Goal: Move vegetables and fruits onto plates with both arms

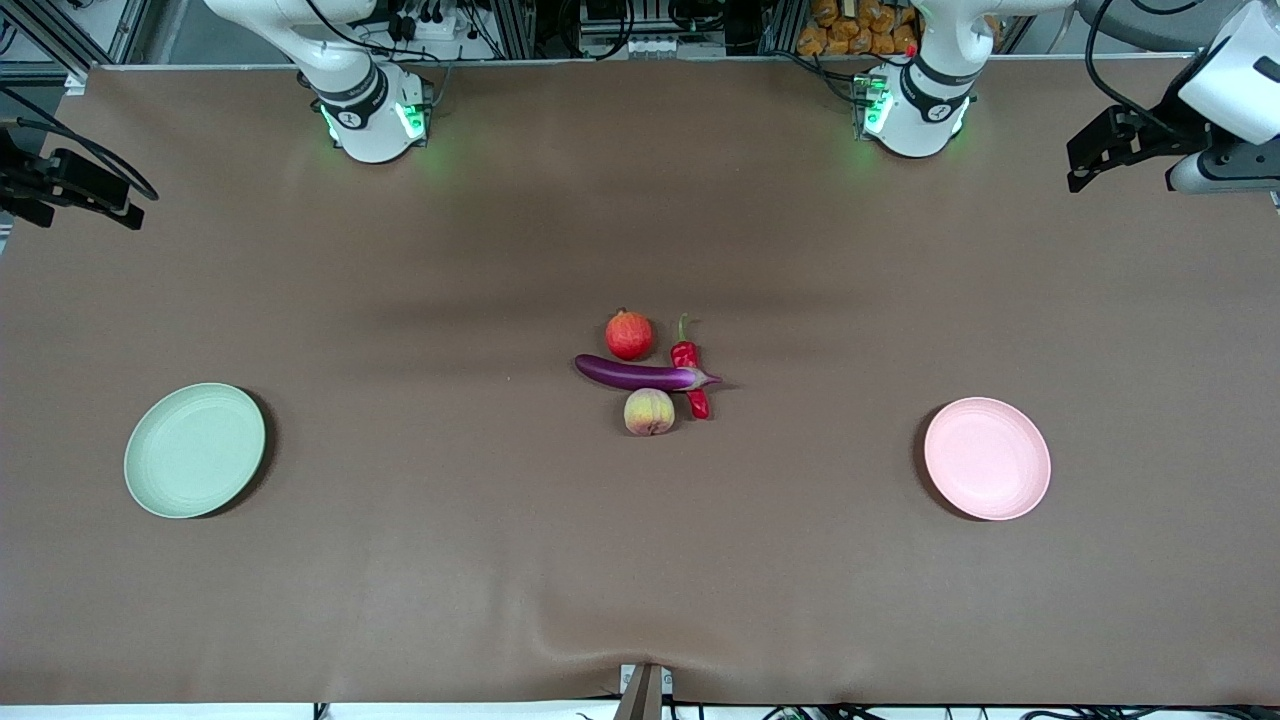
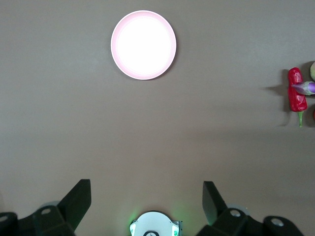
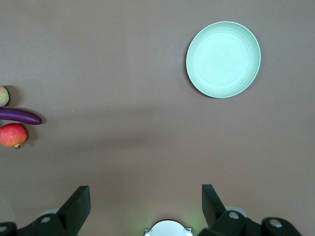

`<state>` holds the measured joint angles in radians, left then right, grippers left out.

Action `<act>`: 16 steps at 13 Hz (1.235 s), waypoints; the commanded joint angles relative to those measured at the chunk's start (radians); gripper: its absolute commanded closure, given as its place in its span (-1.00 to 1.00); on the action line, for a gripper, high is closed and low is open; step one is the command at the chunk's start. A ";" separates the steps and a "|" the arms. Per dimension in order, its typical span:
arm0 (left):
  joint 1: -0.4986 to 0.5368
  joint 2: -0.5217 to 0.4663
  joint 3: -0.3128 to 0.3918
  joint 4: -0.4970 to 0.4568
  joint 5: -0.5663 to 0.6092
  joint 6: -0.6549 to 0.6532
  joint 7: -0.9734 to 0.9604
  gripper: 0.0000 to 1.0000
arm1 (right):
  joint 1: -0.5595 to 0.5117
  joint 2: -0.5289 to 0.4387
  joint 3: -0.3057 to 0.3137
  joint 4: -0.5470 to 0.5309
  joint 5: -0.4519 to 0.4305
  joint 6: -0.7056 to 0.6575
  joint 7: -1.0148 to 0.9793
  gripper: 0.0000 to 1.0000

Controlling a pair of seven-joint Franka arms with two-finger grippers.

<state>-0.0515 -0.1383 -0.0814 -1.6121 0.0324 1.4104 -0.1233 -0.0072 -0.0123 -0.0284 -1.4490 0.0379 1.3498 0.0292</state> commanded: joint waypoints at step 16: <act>-0.014 0.104 -0.280 -0.272 0.003 0.405 -1.023 -1.00 | -0.008 0.006 0.004 0.013 0.013 -0.021 0.012 -1.00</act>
<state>-0.0600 -0.0813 -0.3418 -1.8875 0.0321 1.7654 -1.0343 -0.0073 -0.0117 -0.0299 -1.4494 0.0392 1.3418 0.0293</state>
